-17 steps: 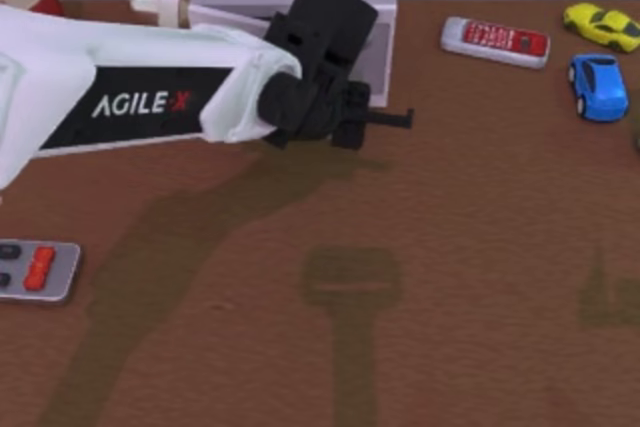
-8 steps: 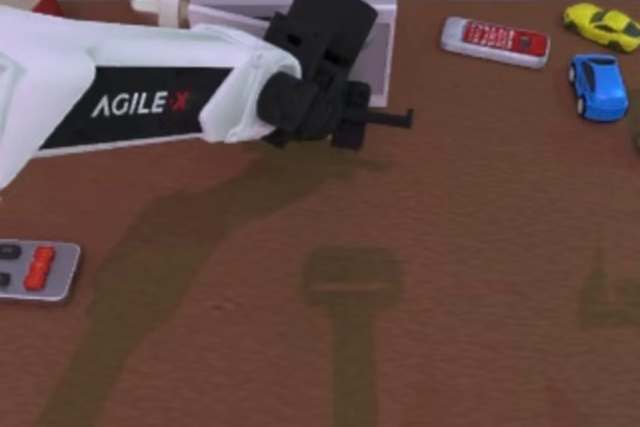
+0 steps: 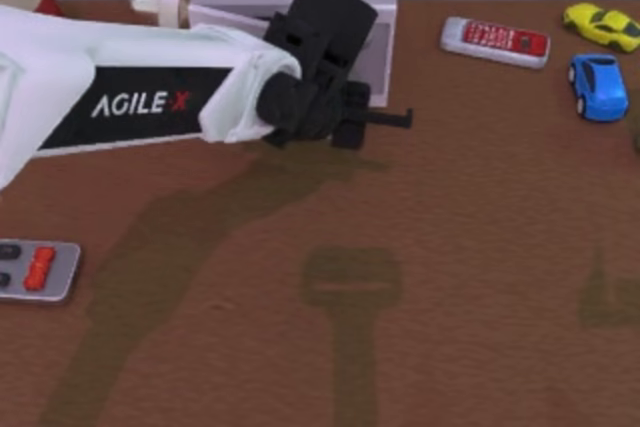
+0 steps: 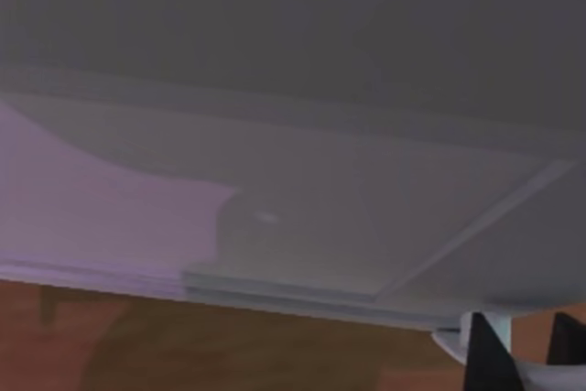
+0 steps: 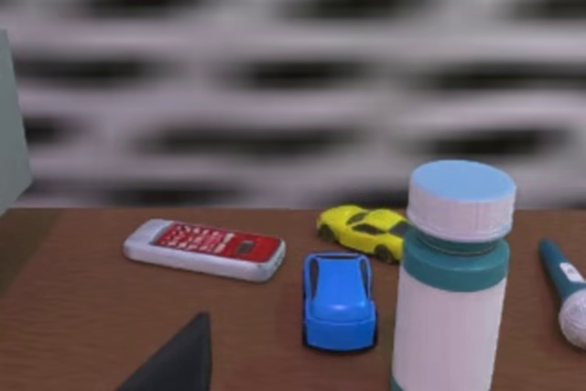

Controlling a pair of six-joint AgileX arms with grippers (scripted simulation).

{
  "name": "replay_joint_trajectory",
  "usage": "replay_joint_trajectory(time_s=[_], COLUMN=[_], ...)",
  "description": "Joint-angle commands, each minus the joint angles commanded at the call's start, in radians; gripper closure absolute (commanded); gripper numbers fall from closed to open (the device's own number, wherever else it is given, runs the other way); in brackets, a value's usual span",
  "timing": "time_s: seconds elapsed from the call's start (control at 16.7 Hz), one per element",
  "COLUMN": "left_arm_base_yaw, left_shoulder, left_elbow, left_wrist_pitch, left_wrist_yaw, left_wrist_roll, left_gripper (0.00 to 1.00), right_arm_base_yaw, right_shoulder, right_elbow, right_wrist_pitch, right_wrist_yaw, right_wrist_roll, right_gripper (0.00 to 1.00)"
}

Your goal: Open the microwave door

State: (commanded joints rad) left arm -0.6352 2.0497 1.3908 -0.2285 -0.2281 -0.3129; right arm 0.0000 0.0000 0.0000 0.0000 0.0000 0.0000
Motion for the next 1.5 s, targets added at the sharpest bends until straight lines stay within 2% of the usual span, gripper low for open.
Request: replay_joint_trajectory(time_s=[0.24,0.54,1.5], left_arm_base_yaw=[0.0,0.017,0.017], left_shoulder=[-0.009,-0.049,-0.049], left_elbow=[-0.024,-0.077,-0.077], left_wrist_pitch=[0.01,0.042,0.042], left_wrist_yaw=[0.014,0.059,0.059], left_wrist_roll=[0.021,0.073,0.073], left_gripper=[1.0,1.0,1.0], right_arm_base_yaw=[0.0,0.0,0.0], right_shoulder=[0.0,0.0,0.0], right_elbow=[0.0,0.0,0.0], right_wrist_pitch=[0.0,0.0,0.0], right_wrist_yaw=[0.0,0.0,0.0], right_wrist_roll=[0.0,0.0,0.0], right_gripper=[0.0,0.0,0.0])
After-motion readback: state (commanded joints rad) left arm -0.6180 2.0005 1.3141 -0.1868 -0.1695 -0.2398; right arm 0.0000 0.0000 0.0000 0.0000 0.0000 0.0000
